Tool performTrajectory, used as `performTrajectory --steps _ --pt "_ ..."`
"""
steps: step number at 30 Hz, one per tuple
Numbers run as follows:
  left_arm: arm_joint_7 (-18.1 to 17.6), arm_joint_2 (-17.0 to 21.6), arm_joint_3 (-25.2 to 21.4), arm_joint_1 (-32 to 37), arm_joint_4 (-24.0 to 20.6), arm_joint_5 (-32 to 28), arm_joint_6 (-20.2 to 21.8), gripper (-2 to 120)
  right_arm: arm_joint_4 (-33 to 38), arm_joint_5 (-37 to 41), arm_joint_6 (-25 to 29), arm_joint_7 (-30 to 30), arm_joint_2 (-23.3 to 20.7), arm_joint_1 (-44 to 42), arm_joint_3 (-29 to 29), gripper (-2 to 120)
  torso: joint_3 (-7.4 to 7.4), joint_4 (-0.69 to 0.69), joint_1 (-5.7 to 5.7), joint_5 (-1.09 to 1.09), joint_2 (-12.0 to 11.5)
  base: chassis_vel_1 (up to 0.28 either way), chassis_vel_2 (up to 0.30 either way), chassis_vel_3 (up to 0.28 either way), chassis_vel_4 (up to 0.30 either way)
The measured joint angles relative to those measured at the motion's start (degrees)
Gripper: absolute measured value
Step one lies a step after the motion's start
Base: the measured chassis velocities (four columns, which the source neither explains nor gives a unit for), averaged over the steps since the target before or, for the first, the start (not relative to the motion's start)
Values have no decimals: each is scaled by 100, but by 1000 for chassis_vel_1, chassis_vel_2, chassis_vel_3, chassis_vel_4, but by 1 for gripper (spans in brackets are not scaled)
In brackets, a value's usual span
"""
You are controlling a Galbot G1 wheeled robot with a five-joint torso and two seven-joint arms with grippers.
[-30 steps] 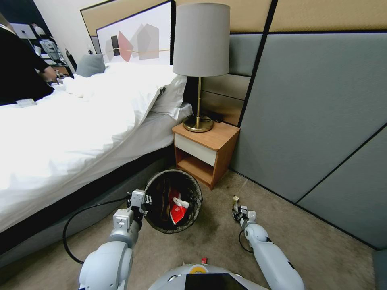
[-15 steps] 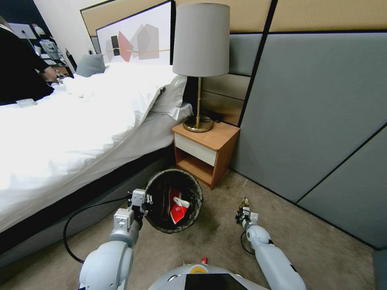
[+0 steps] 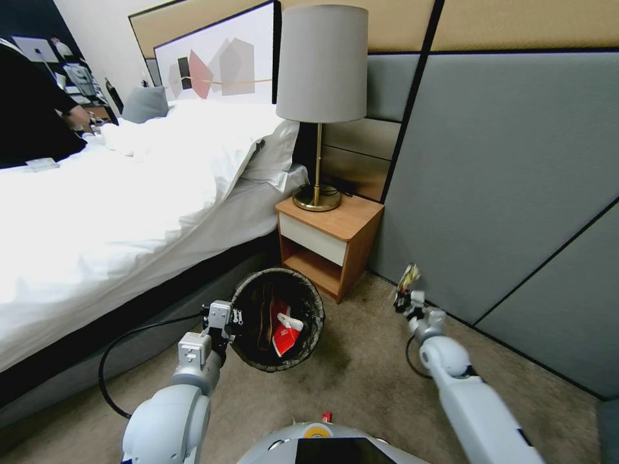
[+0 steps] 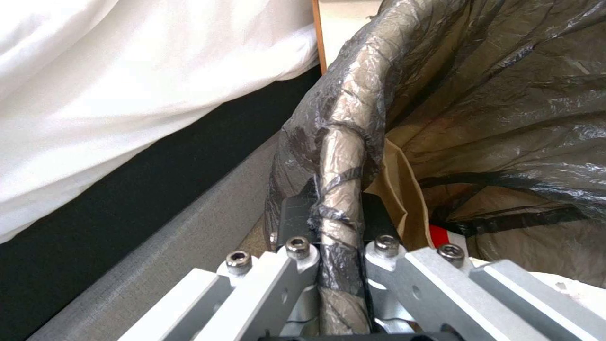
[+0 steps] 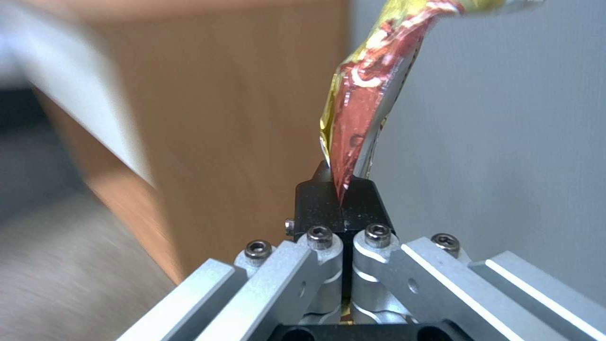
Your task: Pick up the trash bin, then pick up the garbage from the floor and place it into the trash bin.
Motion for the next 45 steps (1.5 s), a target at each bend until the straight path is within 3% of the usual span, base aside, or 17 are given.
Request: performTrajectory --steps 6,9,17,22,30,45 --pt "-1 -9 -1 -25 30 -8 5 1 1179 198 -219 104 -279 -251 -41 0 0 -1 0 -1 0 0 0 0 0" --pt "-3 -18 6 -37 47 -8 8 1 1799 332 -456 270 -364 -199 -368 0 0 0 0 0 0 0 0 0 0" --pt "-12 -24 36 -70 73 -8 12 1 2399 431 -832 104 -413 188 -1170 0 0 0 0 -1 0 0 0 0 0" --pt "-14 -26 81 -117 115 -4 19 1 2370 314 -854 -207 -377 369 -1620 0 0 -1 0 -2 0 0 0 0 0" --pt "-22 -52 112 -214 248 27 33 1 2001 -13 -853 -205 -118 829 -3140 0 0 1 1 -2 0 0 0 0 0" --pt "-33 -108 135 -290 347 93 36 1 1598 -102 -895 83 357 970 -4283 0 0 0 0 -1 0 0 0 0 0"
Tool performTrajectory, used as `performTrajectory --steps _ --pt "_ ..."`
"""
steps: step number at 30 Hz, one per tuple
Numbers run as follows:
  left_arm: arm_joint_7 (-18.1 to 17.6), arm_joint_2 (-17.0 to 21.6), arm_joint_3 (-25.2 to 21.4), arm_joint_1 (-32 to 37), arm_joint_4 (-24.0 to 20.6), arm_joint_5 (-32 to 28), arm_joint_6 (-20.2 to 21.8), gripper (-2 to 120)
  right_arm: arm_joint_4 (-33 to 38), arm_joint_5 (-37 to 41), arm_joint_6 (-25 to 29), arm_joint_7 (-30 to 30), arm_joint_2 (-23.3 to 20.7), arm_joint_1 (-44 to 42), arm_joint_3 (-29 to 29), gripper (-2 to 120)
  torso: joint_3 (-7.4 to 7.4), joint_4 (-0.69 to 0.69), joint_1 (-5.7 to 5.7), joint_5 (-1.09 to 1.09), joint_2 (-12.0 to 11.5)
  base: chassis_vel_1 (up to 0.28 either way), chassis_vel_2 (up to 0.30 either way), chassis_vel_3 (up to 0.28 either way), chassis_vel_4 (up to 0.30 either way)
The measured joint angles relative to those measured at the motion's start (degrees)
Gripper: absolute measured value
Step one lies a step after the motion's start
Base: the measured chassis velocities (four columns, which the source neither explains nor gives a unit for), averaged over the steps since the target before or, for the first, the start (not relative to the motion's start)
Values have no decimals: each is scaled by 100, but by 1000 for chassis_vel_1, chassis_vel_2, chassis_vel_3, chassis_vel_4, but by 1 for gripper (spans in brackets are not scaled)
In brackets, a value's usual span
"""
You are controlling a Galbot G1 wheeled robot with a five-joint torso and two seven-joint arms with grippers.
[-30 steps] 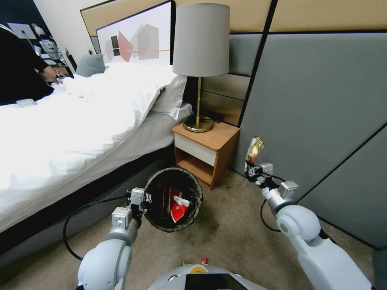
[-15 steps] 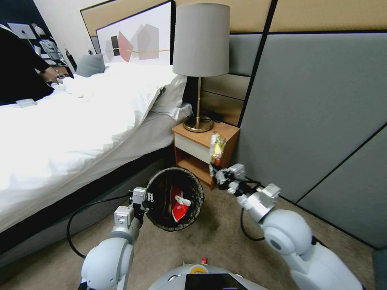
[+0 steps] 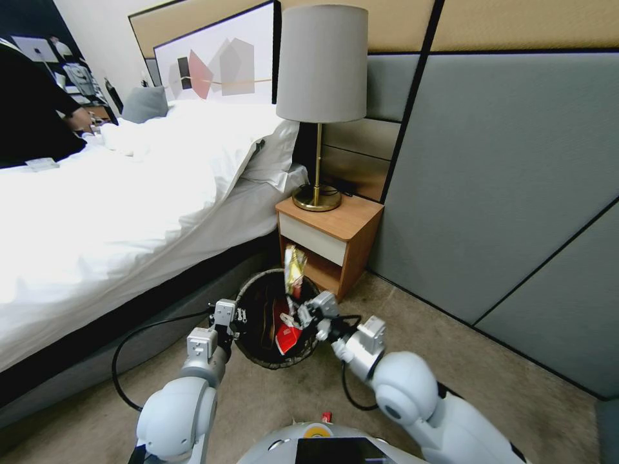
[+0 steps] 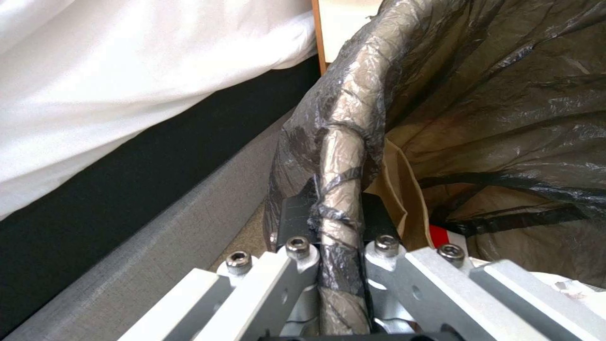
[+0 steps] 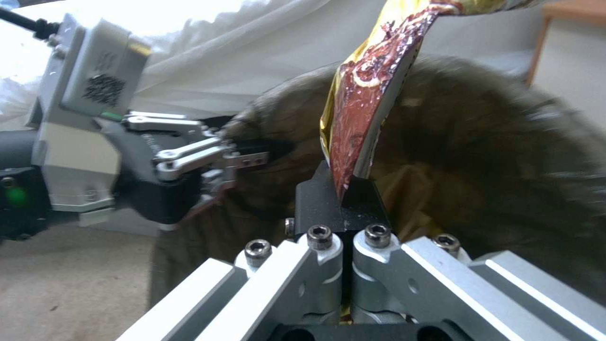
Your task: Pick up the trash bin, then pick up the garbage from the floor and place it into the trash bin.
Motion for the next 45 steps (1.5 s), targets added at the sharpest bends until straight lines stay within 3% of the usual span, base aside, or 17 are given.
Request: performTrajectory --steps 12,22,26,28,30,31,34,36,45 --pt "-9 -2 -5 -86 79 -5 4 1 -232 13 -51 120 305 124 -426 0 0 0 0 0 0 0 0 0 0" --pt "-9 7 -12 -126 113 -37 8 1 -303 23 -173 259 309 117 -437 42 0 0 0 1 0 0 0 0 0" --pt "-8 12 -15 -129 114 -46 8 1 -297 23 -185 275 296 86 -432 52 0 0 0 1 0 0 0 0 0" --pt "-8 18 -19 -130 115 -52 8 1 -261 23 -192 279 263 53 -401 65 0 0 0 1 0 0 0 0 0" --pt "-7 18 -19 -130 115 -53 8 1 -255 23 -192 280 254 49 -391 66 0 0 0 1 0 0 0 0 0" --pt "-6 18 -18 -130 115 -54 8 1 -232 23 -192 281 218 35 -354 75 0 0 0 1 0 0 0 0 0" --pt "-6 17 -17 -130 115 -54 8 1 -202 23 -192 281 179 20 -311 81 0 0 0 1 0 0 0 0 0" --pt "-3 17 -15 -129 112 -54 8 1 -140 23 -191 286 82 -25 -204 93 0 0 0 1 0 0 0 0 0" --pt "0 28 -25 -122 79 -63 8 1 210 29 -170 297 -194 -258 281 100 0 0 0 1 0 0 0 0 0"
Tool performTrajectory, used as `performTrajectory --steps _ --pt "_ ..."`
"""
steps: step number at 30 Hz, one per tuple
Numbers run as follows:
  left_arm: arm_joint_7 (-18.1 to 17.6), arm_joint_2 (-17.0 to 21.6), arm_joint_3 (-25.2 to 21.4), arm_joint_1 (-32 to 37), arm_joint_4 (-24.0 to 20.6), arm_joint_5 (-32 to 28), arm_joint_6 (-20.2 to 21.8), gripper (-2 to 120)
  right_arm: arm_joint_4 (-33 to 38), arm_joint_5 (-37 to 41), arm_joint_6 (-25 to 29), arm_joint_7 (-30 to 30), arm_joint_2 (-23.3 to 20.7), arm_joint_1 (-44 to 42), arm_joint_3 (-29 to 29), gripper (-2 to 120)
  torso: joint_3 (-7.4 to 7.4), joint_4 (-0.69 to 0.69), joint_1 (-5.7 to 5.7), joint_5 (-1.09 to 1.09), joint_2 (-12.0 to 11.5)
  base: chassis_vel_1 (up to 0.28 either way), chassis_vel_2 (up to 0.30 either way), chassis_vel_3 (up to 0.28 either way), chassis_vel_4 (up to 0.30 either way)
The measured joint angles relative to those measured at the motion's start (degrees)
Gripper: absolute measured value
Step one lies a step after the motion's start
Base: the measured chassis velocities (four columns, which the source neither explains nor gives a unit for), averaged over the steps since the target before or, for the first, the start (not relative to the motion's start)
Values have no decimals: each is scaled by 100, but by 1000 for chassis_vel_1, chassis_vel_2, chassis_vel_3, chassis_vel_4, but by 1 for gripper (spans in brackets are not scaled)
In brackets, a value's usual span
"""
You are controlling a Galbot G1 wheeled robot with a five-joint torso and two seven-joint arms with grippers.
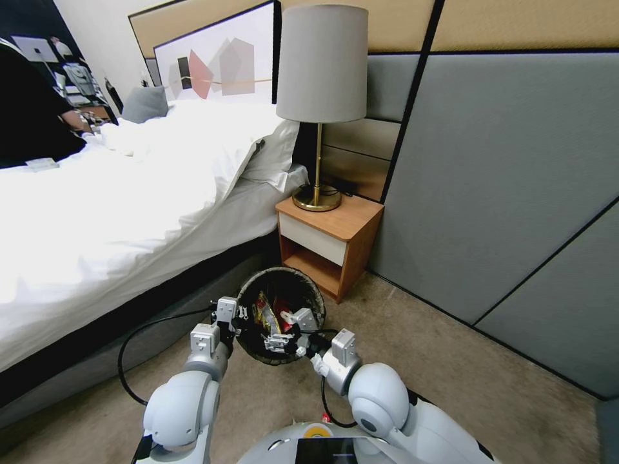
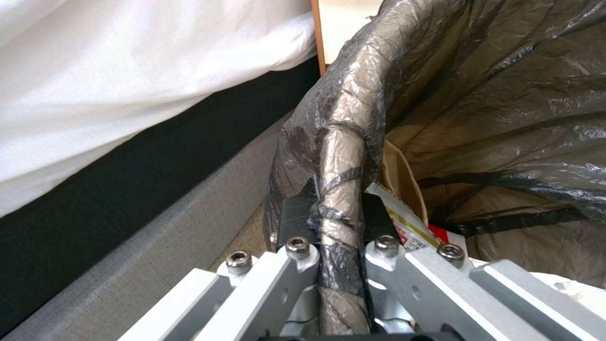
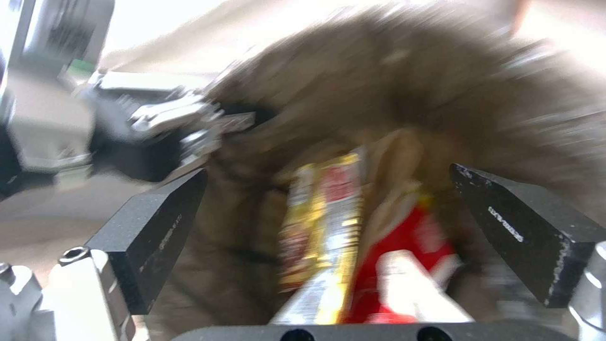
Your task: Pick up the trash bin, then pick up the garbage from the floor and place it into the trash bin.
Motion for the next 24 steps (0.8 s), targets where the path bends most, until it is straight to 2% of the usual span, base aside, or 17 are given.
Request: performTrajectory --steps 5,6,9,10,13,14,17,18,19,20,21,24 --pt "4 21 -47 30 -32 -26 0 1 456 -53 147 59 -195 -350 739 100 0 -1 0 0 0 0 0 0 0" --pt "4 21 -47 30 -32 -26 0 1 456 -53 147 59 -195 -350 739 100 0 -1 0 0 0 0 0 0 0" --pt "7 29 -77 42 -44 -55 0 1 798 -37 241 502 -322 -640 1241 100 0 0 0 0 0 0 0 0 0" --pt "7 29 -77 42 -44 -55 0 1 798 -37 241 502 -322 -640 1241 100 0 0 0 0 0 0 0 0 0" --pt "8 46 -104 51 -49 -91 0 1 851 -76 430 518 -305 -1176 2001 100 0 -1 0 0 0 0 0 0 0" --pt "8 46 -104 51 -49 -91 0 1 851 -76 430 518 -305 -1176 2001 100 0 -1 0 0 0 0 0 0 0" --pt "10 55 -155 72 -51 -119 -7 1 848 -398 752 318 -101 -1557 2643 100 0 0 0 0 0 0 0 0 0" --pt "10 55 -155 72 -51 -119 -7 1 848 -398 752 318 -101 -1557 2643 100 0 0 0 0 0 0 0 0 0" --pt "9 59 -172 75 -52 -119 -9 1 751 -722 1080 60 95 -1758 3053 100 0 0 0 -1 0 0 0 0 0" --pt "10 60 -175 78 -52 -119 -9 1 693 -857 1202 -48 170 -1844 3188 100 0 0 0 0 0 0 0 0 0" --pt "10 66 -181 92 -58 -120 -8 1 524 -1147 1553 -294 364 -2079 3512 100 0 -1 0 0 0 0 0 0 0" --pt "10 68 -183 100 -63 -120 2 1 408 -1291 1795 -415 490 -2228 3693 100 0 0 0 -1 0 0 0 0 0"
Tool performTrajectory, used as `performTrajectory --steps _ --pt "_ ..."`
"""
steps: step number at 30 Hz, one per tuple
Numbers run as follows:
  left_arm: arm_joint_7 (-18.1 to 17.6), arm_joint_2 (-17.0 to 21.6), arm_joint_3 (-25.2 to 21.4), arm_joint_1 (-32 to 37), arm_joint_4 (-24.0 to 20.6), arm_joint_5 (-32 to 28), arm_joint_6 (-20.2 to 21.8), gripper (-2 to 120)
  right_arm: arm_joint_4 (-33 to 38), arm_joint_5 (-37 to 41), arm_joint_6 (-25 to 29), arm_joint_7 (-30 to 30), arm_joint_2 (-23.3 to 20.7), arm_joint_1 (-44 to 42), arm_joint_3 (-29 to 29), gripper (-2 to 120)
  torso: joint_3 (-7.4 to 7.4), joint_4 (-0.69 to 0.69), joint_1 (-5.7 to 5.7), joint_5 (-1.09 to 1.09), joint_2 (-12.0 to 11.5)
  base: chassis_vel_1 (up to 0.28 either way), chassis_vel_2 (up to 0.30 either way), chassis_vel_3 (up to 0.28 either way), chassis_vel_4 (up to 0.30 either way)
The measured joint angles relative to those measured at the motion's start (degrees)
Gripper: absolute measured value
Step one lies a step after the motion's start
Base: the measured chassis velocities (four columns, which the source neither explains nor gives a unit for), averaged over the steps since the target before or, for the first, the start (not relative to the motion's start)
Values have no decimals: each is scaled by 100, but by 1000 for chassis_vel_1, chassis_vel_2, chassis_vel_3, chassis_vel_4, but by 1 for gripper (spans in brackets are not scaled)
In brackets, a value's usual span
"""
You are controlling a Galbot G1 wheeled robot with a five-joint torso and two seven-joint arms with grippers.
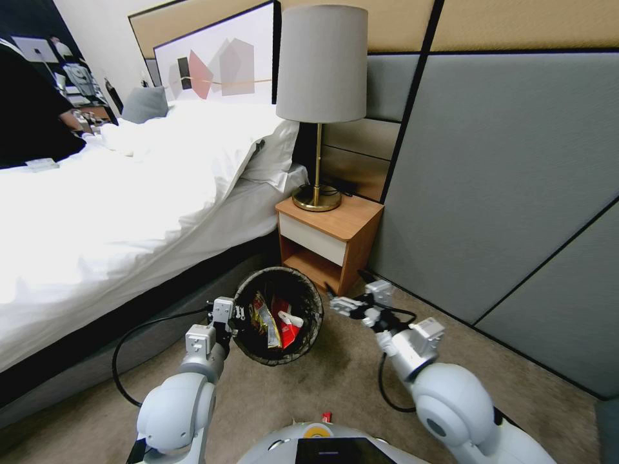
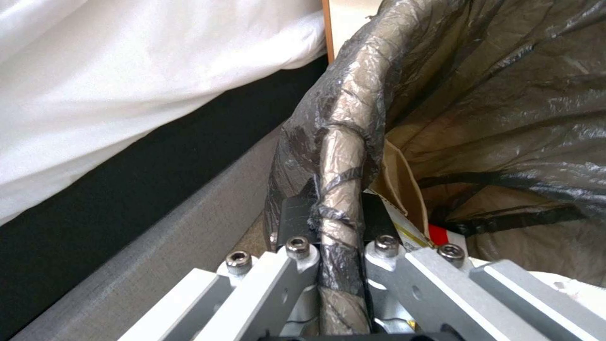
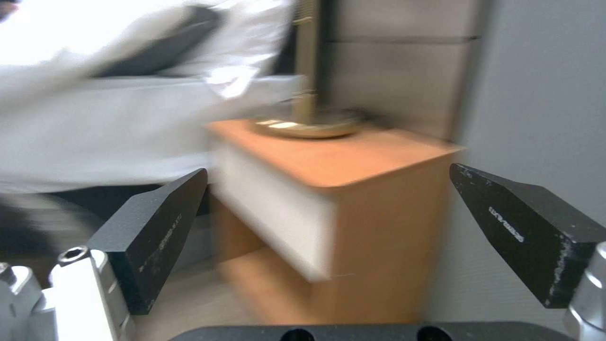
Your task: Pick up the trash bin, then pick up the garbage from the floor and place it into the trash bin.
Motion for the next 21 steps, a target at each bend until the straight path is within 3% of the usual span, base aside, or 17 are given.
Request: performTrajectory --steps 3,6,21 --pt "0 7 -29 13 -3 9 49 1 -380 -239 697 -289 371 -464 539 100 0 -2 0 0 0 0 0 0 0" --pt "3 22 -43 21 -6 22 104 1 -540 -191 1033 -347 534 -747 853 100 0 -1 0 0 0 0 0 0 0" --pt "98 -11 -44 61 -30 172 181 1 -823 -296 1543 -374 871 -1142 1081 100 0 -1 0 0 0 0 0 0 0"
